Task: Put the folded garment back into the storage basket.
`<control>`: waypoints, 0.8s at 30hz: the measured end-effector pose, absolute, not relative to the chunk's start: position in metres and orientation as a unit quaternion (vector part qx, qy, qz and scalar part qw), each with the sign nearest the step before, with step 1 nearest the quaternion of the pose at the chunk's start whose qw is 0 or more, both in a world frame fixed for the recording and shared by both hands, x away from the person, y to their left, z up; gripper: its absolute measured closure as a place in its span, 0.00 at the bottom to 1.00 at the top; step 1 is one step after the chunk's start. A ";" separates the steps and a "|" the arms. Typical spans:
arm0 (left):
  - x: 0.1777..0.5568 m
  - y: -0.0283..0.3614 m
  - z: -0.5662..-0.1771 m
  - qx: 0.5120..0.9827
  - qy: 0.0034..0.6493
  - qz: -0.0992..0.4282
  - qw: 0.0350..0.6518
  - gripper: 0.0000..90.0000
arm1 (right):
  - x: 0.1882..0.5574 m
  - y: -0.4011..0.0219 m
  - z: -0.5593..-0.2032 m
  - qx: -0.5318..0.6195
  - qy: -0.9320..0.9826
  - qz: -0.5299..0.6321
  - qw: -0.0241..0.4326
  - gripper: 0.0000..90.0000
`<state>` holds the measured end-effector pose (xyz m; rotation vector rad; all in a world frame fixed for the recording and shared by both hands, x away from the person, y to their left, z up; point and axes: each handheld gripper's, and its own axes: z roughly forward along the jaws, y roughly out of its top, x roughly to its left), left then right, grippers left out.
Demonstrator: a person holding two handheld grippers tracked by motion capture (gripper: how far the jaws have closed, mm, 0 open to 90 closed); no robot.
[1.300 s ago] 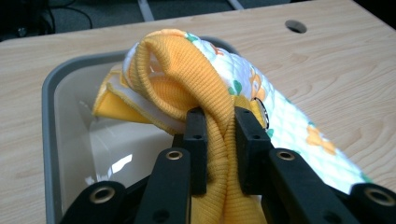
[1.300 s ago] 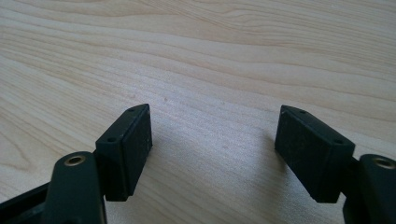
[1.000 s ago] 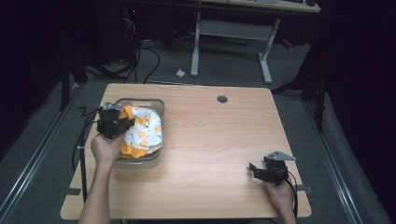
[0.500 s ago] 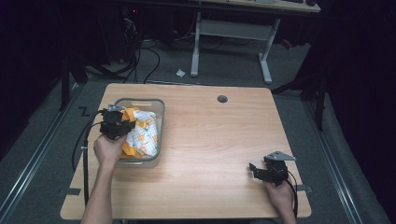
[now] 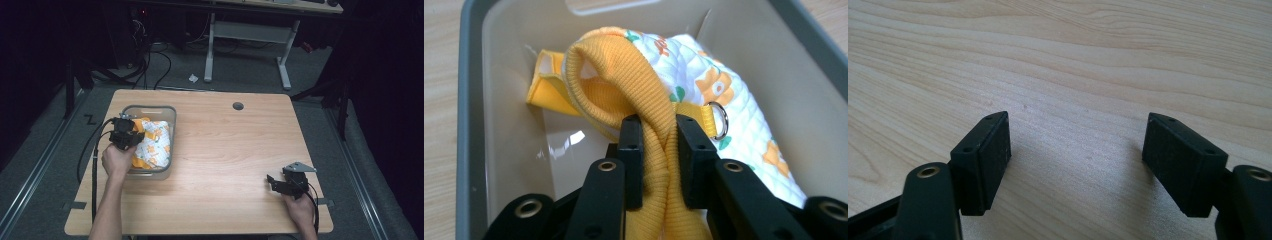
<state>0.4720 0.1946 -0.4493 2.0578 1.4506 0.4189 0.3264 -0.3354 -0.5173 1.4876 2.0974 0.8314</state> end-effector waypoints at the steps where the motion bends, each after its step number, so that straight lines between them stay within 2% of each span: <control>1: 0.473 0.195 -0.450 0.772 0.547 0.155 0.286 0.82 | 0.326 -0.335 -0.517 0.537 0.757 0.300 0.218 0.31; 3: 0.474 0.195 -0.450 0.772 0.551 0.154 0.275 0.79 | 0.326 -0.335 -0.517 0.537 0.757 0.300 0.218 0.31; 4: 0.475 0.194 -0.451 0.772 0.555 0.153 0.270 0.73 | 0.326 -0.335 -0.517 0.537 0.758 0.300 0.218 0.31; 6: 0.476 0.194 -0.451 0.772 0.559 0.154 0.260 0.70 | 0.326 -0.335 -0.517 0.537 0.758 0.300 0.218 0.31; 11: 0.474 0.193 -0.450 0.768 0.562 0.173 0.252 0.53 | 0.326 -0.335 -0.517 0.537 0.758 0.300 0.218 0.31; 17: 0.470 0.192 -0.444 0.762 0.561 0.187 0.264 0.46 | 0.326 -0.335 -0.517 0.537 0.758 0.300 0.218 0.31; 24: 0.462 0.189 -0.435 0.760 0.551 0.195 0.284 0.44 | 0.326 -0.335 -0.517 0.537 0.758 0.300 0.218 0.31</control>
